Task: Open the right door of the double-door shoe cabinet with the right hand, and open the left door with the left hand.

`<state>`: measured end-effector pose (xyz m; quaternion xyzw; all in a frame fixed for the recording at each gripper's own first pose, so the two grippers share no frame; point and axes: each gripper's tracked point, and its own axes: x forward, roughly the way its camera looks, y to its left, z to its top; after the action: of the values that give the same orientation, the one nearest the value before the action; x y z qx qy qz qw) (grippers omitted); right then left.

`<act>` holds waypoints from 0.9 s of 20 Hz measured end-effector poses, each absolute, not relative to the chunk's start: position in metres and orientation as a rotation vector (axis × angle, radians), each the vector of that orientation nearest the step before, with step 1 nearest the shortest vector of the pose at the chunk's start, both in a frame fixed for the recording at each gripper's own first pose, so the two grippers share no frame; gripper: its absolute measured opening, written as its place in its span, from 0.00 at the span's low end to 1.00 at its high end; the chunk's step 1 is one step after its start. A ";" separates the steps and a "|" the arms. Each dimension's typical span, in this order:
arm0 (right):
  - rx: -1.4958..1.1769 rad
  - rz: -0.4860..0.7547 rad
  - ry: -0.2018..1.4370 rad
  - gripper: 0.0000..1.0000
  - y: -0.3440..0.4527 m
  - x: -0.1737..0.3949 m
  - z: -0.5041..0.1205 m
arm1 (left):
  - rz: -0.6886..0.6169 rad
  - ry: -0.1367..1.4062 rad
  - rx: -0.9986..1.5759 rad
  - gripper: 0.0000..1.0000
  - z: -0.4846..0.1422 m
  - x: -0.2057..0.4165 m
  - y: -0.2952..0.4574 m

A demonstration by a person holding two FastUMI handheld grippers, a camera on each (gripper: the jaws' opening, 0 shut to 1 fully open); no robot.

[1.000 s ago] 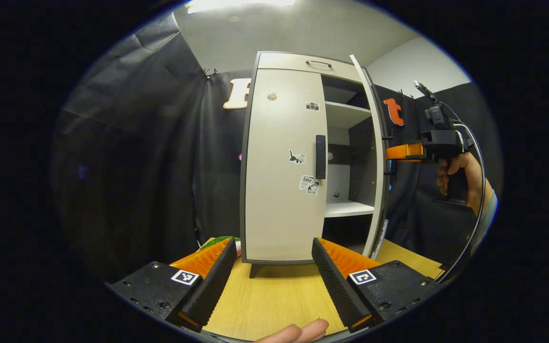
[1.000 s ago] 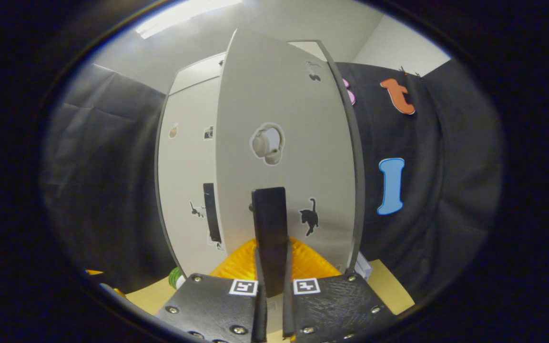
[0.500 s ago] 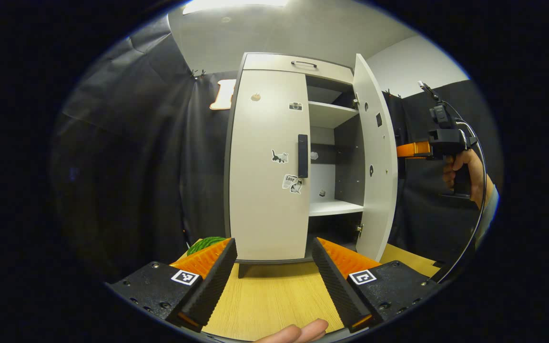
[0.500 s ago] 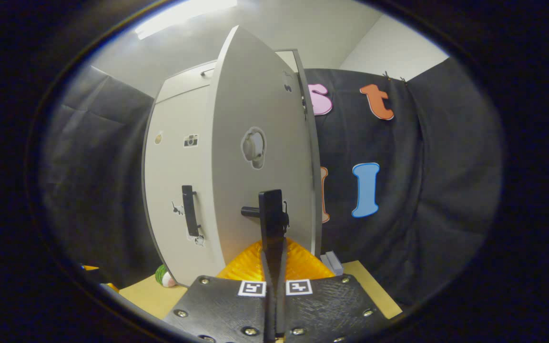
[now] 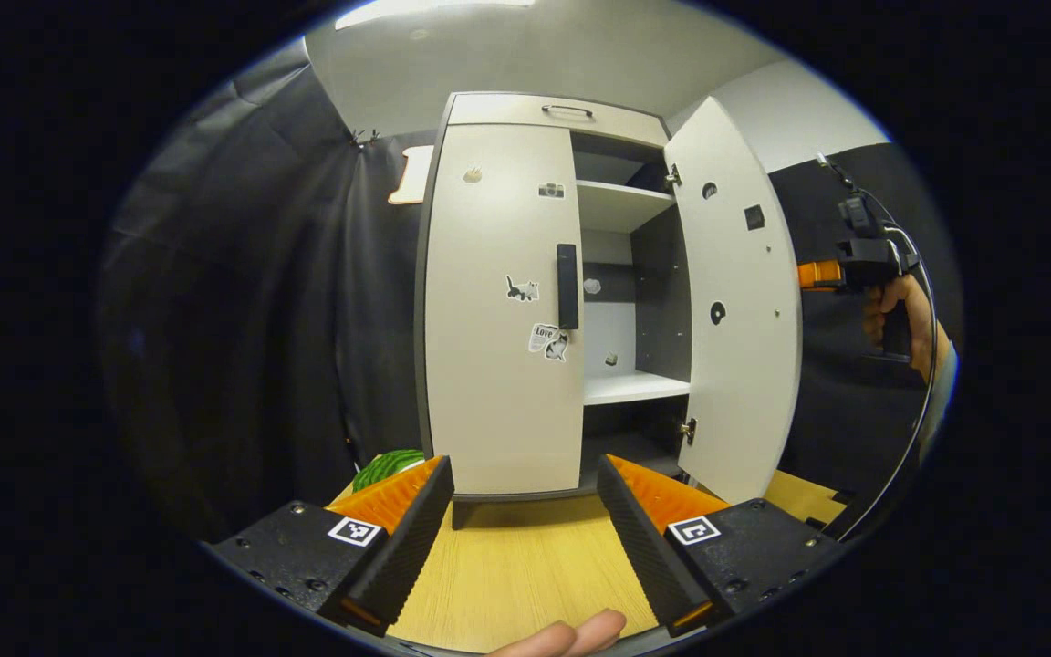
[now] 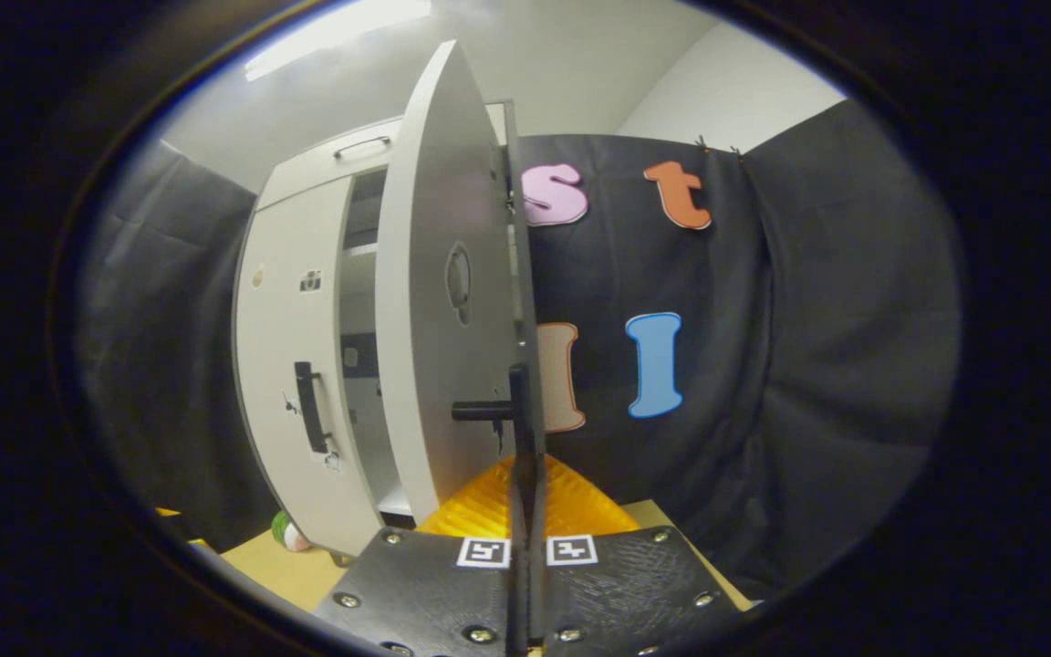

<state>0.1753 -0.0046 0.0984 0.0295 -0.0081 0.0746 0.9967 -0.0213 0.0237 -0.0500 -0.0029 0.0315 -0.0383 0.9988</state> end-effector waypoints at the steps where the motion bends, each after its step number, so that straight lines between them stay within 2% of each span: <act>1: 0.069 0.168 -0.014 0.00 -0.012 0.175 0.099 | -0.077 0.067 -0.011 0.98 -0.050 -0.020 0.023; 3: 0.138 0.234 0.019 0.01 -0.011 0.172 0.094 | -0.075 0.070 -0.012 0.98 -0.047 -0.014 0.023; 6: 0.140 0.261 0.021 0.01 -0.014 0.171 0.093 | -0.072 0.058 -0.027 0.98 -0.041 -0.001 0.019; 8: 0.116 0.234 0.010 0.01 -0.021 0.164 0.091 | -0.076 0.054 -0.024 0.98 -0.035 0.015 0.018; 9: 0.084 0.229 0.014 0.07 -0.019 0.162 0.085 | -0.077 0.048 -0.025 0.98 -0.030 0.022 0.017; 10: 0.042 0.213 0.000 0.08 -0.023 0.154 0.085 | -0.073 0.036 -0.025 0.98 -0.023 0.029 0.019; 11: 0.001 0.160 -0.025 0.08 -0.032 0.154 0.083 | -0.063 0.023 -0.027 0.98 -0.015 0.038 0.023; 12: -0.032 0.101 -0.056 0.14 -0.046 0.144 0.087 | -0.051 0.011 -0.033 0.98 -0.009 0.048 0.027; 14: -0.020 0.044 -0.098 0.64 -0.061 0.121 0.091 | -0.029 0.013 -0.043 0.98 -0.003 0.065 0.031; 17: 0.049 0.027 -0.107 0.99 -0.068 0.082 0.086 | -0.035 0.018 -0.031 0.98 0.002 0.088 0.031; 18: 0.068 0.035 -0.117 0.96 -0.068 0.069 0.085 | -0.044 0.020 -0.029 0.98 0.002 0.095 0.027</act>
<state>0.0693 -0.0681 0.0852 0.0339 -0.0584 0.0173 0.9976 0.0947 0.0272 0.0024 -0.0145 0.0101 -0.0222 0.9996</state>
